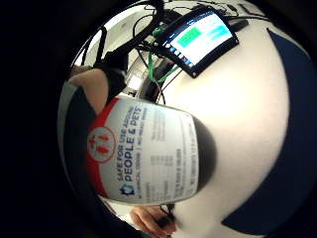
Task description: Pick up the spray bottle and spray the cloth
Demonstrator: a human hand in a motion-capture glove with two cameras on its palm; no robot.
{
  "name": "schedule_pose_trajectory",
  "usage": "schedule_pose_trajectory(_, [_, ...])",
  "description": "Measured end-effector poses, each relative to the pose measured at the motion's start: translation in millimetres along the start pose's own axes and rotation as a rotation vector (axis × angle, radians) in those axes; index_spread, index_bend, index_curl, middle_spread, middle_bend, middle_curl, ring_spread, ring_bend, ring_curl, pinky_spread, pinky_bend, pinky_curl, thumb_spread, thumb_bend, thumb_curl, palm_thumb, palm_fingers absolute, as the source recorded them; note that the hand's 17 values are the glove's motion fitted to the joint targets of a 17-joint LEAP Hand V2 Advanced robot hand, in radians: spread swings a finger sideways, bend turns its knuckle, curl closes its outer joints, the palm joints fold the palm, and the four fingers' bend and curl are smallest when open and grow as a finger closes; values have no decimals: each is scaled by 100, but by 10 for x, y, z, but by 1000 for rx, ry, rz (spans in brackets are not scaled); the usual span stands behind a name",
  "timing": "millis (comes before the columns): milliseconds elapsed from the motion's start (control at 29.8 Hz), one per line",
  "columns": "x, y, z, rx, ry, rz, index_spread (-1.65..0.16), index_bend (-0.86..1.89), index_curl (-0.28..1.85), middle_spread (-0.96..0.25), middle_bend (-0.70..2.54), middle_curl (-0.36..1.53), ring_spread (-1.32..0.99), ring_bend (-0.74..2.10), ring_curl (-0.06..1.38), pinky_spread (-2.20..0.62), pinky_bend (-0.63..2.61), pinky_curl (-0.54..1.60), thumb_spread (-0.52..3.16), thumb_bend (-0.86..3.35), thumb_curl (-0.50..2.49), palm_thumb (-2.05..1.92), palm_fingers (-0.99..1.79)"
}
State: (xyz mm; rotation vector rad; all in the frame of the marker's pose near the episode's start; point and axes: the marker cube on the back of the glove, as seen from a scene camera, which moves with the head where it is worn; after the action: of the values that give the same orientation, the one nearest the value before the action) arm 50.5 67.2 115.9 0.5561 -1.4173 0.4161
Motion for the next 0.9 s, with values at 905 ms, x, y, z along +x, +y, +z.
schedule_pose_trajectory(905, [520,975,-920,-334,737,22,-26,14,31,-7,33,41,-6,33,36,16,18,31,109,-2,31,69,80])
